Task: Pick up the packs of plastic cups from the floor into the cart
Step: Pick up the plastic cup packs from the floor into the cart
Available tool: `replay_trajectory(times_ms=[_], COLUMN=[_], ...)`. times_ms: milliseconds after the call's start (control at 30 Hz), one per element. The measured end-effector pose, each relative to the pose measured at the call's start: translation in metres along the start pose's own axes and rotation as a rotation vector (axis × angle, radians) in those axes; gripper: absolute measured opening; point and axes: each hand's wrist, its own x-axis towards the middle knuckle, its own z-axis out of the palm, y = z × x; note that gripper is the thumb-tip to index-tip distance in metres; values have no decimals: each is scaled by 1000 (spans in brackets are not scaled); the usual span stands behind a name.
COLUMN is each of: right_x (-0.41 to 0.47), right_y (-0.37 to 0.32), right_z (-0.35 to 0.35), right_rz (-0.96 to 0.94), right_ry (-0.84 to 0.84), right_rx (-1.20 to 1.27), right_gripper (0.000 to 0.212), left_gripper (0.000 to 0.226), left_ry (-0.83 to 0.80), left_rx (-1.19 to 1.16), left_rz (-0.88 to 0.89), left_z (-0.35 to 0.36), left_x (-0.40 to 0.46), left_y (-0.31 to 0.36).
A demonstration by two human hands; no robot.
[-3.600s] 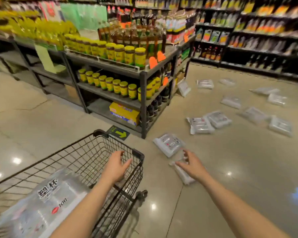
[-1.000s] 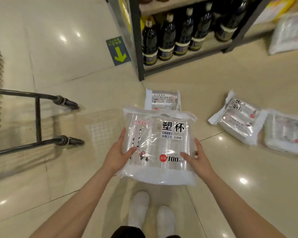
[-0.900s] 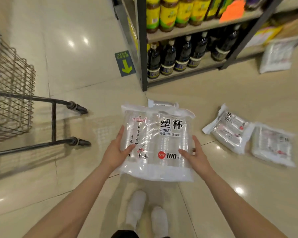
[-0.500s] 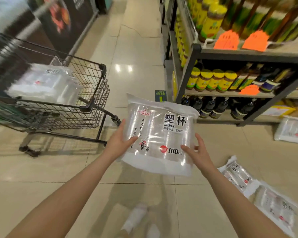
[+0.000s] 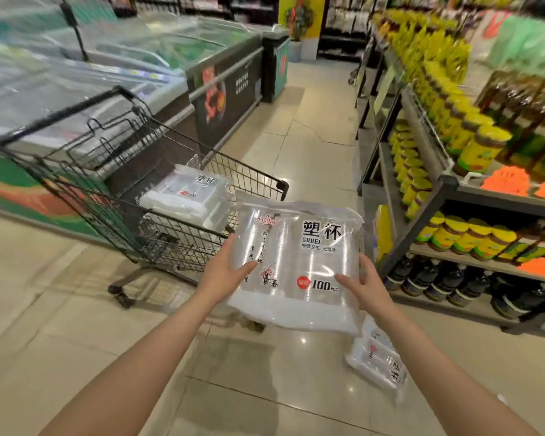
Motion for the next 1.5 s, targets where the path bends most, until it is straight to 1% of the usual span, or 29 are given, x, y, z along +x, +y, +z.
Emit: replay_trajectory(times_ms=[100, 200, 267, 367, 467, 633, 700, 767, 900, 1033, 1133, 1333, 1500], right_x=[17, 34, 51, 80, 112, 182, 214, 245, 298, 344, 370, 404, 421], right_y=[-26, -53, -67, -90, -111, -137, -146, -158, -184, -206, -212, -203, -188], right_z=[50, 99, 128, 164, 194, 231, 246, 261, 292, 323, 352, 408, 447], right_rz=[12, 23, 34, 40, 39, 0, -11, -2, 20, 69, 100, 216, 310], right_ry=[14, 17, 7, -15, -40, -72, -91, -114, -149, -188, -209, -139, -48], right_rx=[11, 33, 42, 59, 53, 54, 61, 59, 51, 66, 58, 73, 112], right_gripper=[85, 80, 82, 83, 83, 90, 92, 93, 92, 98, 92, 98, 98], left_gripper=[88, 88, 88, 86, 87, 89, 87, 86, 88, 85, 81, 85, 85], left_ry=[-9, -26, -33, -18, -17, -9, 6, 13, -7, 0, -17, -164, -291], left_rx=[-2, 24, 28, 33, -11, -32, -41, -59, -35, -43, -29, 7, 1], left_rz=[-3, 3, 17, 24, 3, -62, -58, -66, -141, -153, -162, -256, -263], left_z=[-44, -89, -116, -149, -172, -194, -201, -210, -232, -250, -260, -268, -264], left_x=[28, 58, 81, 116, 152, 221, 250, 279, 333, 375, 406, 473, 522], left_y=[-26, -49, -64, -84, -103, -126, -133, -139, -155, -172, -194, -257, -300])
